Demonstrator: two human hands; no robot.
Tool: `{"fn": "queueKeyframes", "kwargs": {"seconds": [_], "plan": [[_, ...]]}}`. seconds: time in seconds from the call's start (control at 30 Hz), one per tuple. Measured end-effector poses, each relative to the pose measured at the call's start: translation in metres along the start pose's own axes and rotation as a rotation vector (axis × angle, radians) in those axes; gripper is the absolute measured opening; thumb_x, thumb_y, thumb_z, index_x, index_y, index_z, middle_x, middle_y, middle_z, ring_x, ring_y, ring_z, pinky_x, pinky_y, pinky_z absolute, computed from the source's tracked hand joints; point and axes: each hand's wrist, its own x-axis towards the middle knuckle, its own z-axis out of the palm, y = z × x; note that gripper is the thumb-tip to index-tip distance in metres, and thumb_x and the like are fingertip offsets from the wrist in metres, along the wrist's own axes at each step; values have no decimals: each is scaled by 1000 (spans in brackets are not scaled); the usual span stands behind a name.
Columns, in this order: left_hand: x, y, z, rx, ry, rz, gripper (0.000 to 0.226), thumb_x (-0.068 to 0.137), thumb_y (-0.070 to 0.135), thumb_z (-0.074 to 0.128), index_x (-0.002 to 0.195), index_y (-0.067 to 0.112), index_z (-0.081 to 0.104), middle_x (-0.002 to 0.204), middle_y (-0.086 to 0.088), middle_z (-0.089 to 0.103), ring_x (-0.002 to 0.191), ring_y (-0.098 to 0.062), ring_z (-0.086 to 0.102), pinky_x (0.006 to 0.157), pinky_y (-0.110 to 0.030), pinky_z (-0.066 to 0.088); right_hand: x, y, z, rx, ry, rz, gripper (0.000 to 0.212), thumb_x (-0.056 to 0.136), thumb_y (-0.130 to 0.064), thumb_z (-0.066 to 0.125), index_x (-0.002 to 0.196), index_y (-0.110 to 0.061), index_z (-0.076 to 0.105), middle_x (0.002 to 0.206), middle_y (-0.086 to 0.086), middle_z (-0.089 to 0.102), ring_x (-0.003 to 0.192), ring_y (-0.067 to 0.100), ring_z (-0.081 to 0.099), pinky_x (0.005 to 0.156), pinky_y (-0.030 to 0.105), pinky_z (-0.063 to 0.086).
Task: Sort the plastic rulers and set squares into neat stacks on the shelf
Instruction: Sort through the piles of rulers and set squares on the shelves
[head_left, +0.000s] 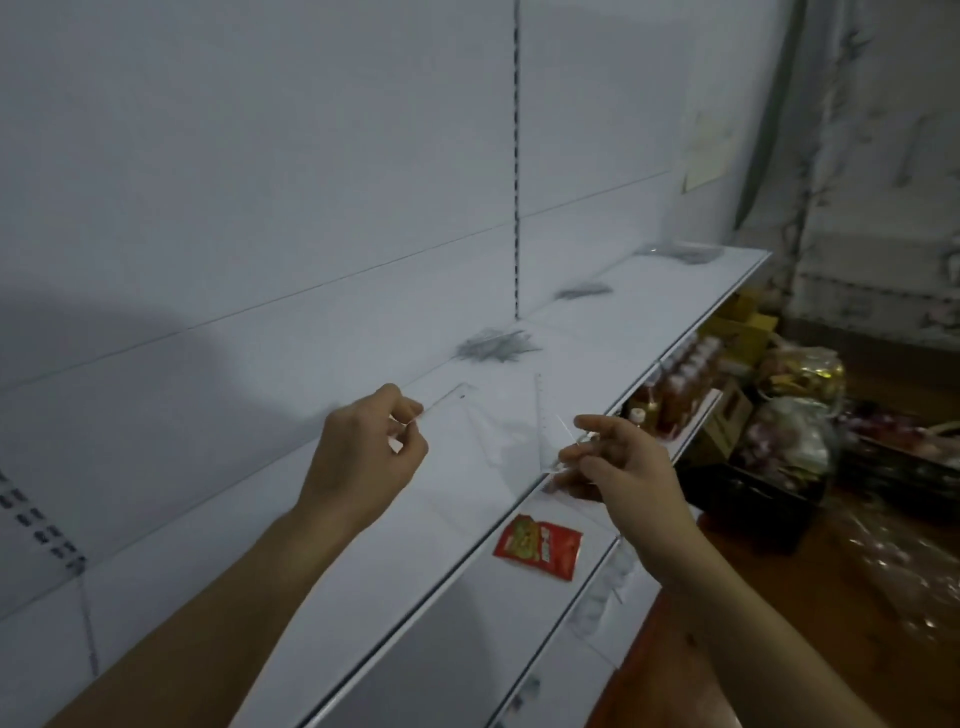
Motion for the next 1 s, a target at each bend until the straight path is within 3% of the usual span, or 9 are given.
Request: {"fn": "queueKeyframes", "kwargs": {"seconds": [0.1,0.23,0.3,0.4,0.53,0.67,0.77,0.87,1.0], "plan": [[37,-1,30,-14,-8,39,27,81,7,69,78,26,50,91,13,67,73,-2,60,62,-19,49,32,1,-18,-39,48,3,37,97,10,43,117,-17,59,89,18,68,67,22,67,58,25,55],[82,-9,67,16,-52,-24,18,85,10,64,85,19,48,85,7,57,73,-9,53,62,-27,43,84,3,-31,-128,87,47,36,98,5,37,116,-18,59,81,14,60,61,19,53,48,24,43],[108,-10,81,27,-81,-40,18,86,12,64,87,18,47,82,7,53,70,-12,51,61,-30,42,114,0,-38,-213,83,61,33,99,0,39,117,-22,57,85,12,59,61,19,49,48,26,41],[152,-7,104,3,-117,-22,19,85,15,67,89,17,48,81,9,50,70,-11,49,58,-24,39,156,-9,-53,-273,87,35,28,101,-6,43,119,-25,53,83,7,54,61,17,46,49,28,40],[192,4,141,-48,-147,-3,20,85,17,68,89,16,48,82,8,50,70,-9,48,56,-18,33,197,-10,-76,-297,89,51,14,102,-27,55,116,-26,56,86,3,56,71,16,53,60,28,43],[225,13,185,-43,-191,15,20,86,19,65,95,17,47,92,8,50,81,-12,48,64,-25,36,243,-8,-101,-312,40,27,24,94,-49,63,107,-30,62,79,0,52,69,15,50,66,34,44],[253,16,216,-52,-176,21,18,87,17,62,97,19,47,96,7,50,85,-10,49,68,-23,37,285,-3,-123,-335,1,-18,25,90,-43,70,110,-32,60,77,0,45,65,14,44,62,33,42],[283,19,252,-32,-160,20,16,89,14,60,97,22,48,98,7,50,84,-2,50,66,-16,35,332,7,-149,-330,-39,-43,16,94,-30,65,109,-30,60,74,1,42,63,14,40,63,36,38],[322,27,312,19,-134,-14,22,89,9,59,99,25,48,101,9,48,82,-1,48,66,-13,32,402,25,-195,-384,-64,-62,12,93,-34,66,104,-34,60,75,1,48,65,16,44,62,36,40]]}}
